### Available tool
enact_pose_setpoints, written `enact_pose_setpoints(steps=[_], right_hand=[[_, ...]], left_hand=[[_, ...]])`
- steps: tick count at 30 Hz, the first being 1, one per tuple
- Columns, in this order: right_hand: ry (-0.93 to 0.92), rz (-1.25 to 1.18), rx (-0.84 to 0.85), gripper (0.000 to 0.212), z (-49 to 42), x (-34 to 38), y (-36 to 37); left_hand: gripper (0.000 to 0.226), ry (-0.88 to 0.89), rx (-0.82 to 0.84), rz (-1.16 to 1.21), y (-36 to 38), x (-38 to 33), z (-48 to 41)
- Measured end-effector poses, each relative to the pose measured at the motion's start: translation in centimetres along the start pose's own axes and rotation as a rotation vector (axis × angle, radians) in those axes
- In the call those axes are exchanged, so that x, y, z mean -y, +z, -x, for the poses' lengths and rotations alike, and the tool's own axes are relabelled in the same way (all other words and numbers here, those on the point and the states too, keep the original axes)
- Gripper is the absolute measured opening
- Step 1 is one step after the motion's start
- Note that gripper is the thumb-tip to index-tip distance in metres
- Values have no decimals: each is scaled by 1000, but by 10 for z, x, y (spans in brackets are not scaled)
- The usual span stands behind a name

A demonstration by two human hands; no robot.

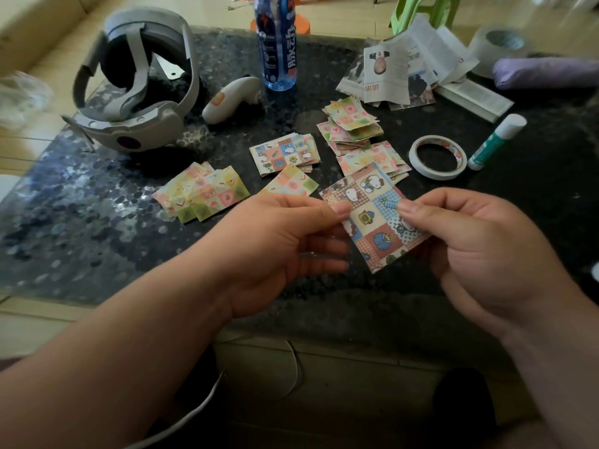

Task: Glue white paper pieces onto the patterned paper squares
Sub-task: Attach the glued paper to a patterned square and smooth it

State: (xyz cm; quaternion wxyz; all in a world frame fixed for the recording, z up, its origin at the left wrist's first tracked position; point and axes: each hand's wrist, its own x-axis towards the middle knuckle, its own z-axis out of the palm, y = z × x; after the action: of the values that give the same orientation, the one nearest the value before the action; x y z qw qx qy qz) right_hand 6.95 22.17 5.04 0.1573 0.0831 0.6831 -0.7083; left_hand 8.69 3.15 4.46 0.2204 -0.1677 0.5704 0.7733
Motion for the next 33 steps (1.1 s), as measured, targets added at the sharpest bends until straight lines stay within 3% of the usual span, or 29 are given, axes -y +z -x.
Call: enact_pose_setpoints(steps=[8, 11, 15, 19, 21, 24, 26, 33], right_hand=[[53, -11, -9, 9, 1, -1, 7], [84, -77, 28, 10, 1, 1, 8], [315, -399, 71, 26, 0, 7, 10], [465, -556, 95, 25, -1, 7, 9], [511, -657, 144, 18, -1, 3, 12], [529, -731, 299, 32, 1, -5, 19], [531, -744, 413, 26, 2, -10, 23], [509, -803, 559, 17, 3, -19, 23]], left_hand=[[15, 77, -100, -18, 2, 1, -5], [16, 74, -47, -3, 0, -2, -3], [14, 196, 22, -3, -1, -7, 5], [52, 443, -8, -216, 1, -5, 10], [56, 484, 27, -135, 6, -5, 11], [62, 522, 56, -35, 14, -5, 10], [65, 530, 64, -28, 17, -7, 9], [40, 481, 112, -8, 14, -10, 8]])
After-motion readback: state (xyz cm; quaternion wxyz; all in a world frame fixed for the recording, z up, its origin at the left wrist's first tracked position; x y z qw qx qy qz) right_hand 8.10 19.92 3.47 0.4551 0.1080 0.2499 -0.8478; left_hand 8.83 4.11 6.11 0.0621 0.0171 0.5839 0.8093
